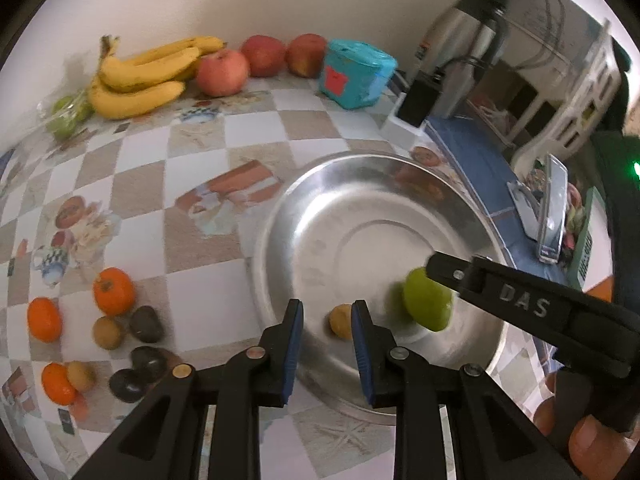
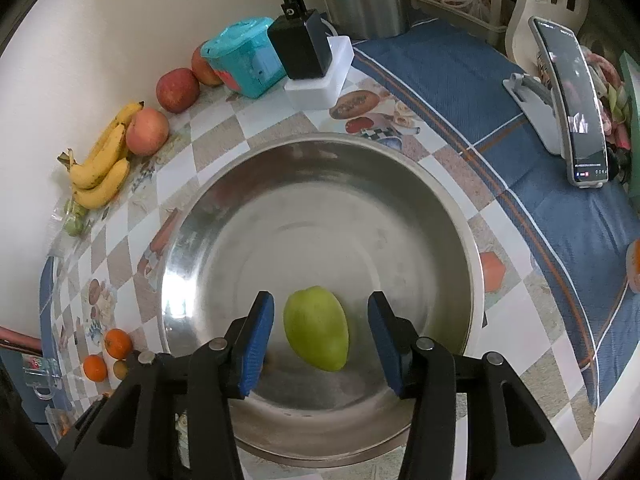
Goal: Organize fruits
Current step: 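Carry mango and kiwi into the steel tray and open both tools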
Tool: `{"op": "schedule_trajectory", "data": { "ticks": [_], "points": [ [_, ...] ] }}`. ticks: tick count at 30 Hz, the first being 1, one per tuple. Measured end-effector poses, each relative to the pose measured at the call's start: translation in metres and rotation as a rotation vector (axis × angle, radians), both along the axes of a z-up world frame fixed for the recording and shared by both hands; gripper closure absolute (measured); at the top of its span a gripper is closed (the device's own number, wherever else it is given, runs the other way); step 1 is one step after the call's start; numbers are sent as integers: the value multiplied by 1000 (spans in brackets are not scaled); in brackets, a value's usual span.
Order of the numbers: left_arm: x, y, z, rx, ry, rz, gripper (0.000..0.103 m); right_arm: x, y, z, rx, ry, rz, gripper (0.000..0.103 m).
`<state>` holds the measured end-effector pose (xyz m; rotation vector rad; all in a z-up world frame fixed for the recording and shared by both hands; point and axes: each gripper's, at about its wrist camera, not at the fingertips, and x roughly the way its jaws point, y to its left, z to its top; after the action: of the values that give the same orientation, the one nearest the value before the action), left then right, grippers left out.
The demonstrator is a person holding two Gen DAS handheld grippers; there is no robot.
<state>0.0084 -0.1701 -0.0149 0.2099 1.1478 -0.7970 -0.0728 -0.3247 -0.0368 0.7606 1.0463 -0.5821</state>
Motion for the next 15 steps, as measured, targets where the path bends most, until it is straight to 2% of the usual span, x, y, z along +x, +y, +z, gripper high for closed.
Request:
{"op": "schedule_trajectory", "data": {
  "ticks": [4,7,10,15],
  "points": [
    [19,21,2,7,15,102,75,1,3,0,1,6,10,53],
    [32,40,5,61,-31,215,75,2,5,2,4,0,27,53],
    [47,62,4,98,-39,321,75,3,9,5,-8,-2,42,53],
    [63,92,4,135,-21,424,75,7,17,12,-27,-14,72,53]
  ]
}}
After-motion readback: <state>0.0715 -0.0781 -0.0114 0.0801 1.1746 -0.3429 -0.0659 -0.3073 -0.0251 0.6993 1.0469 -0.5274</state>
